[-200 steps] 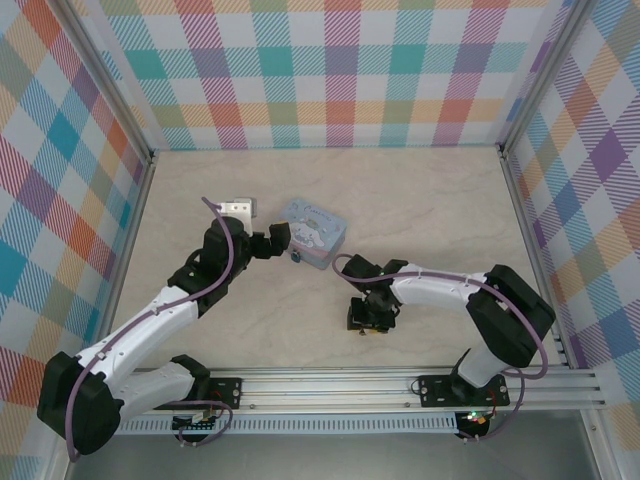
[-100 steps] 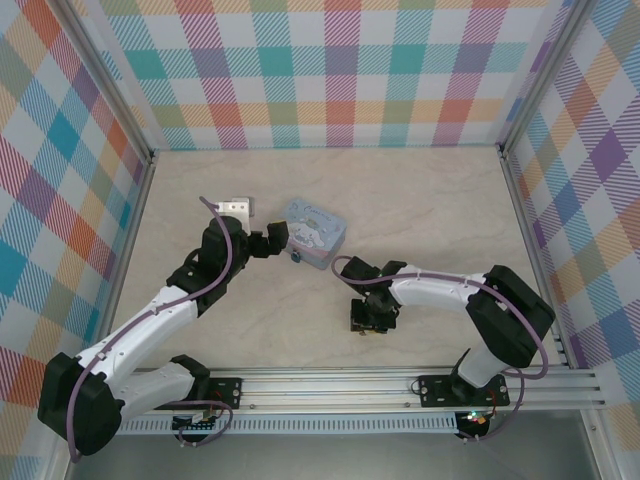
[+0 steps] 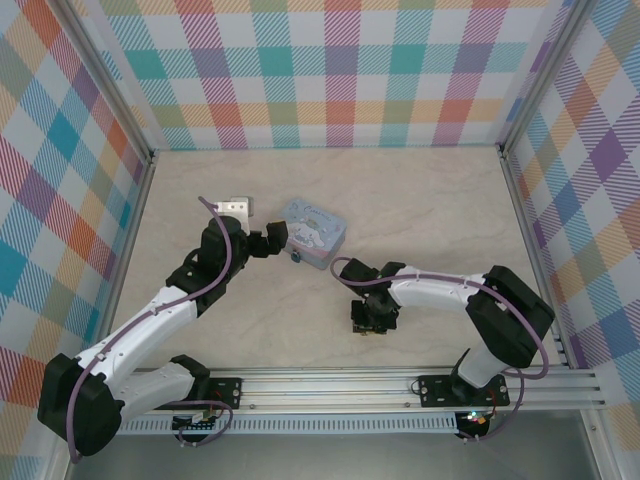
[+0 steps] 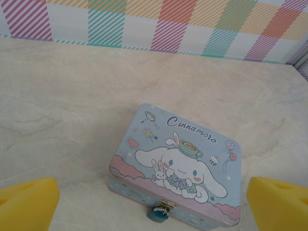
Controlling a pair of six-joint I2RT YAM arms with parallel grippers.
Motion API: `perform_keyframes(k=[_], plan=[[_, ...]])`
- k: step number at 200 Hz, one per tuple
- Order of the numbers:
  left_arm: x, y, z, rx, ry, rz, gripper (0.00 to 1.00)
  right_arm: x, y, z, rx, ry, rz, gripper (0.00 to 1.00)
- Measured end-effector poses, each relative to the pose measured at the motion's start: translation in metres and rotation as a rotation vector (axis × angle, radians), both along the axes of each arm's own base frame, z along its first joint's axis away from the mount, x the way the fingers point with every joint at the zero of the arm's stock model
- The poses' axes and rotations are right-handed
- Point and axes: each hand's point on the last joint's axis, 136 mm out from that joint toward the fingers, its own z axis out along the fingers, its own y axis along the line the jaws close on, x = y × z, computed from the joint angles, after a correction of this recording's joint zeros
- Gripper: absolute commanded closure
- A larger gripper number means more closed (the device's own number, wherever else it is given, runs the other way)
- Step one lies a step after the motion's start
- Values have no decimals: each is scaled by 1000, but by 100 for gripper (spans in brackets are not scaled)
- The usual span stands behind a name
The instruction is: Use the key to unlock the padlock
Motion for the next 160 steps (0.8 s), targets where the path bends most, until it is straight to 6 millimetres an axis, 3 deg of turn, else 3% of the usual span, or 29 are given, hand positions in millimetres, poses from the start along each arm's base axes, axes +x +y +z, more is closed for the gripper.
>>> perform_keyframes(k=[101, 160], plan=[[0, 1, 0, -14, 4, 6, 0, -5, 0, 0, -8, 5, 4, 84], [0, 1, 1, -15, 3, 8, 0, -20, -2, 1, 2, 52, 12, 83]])
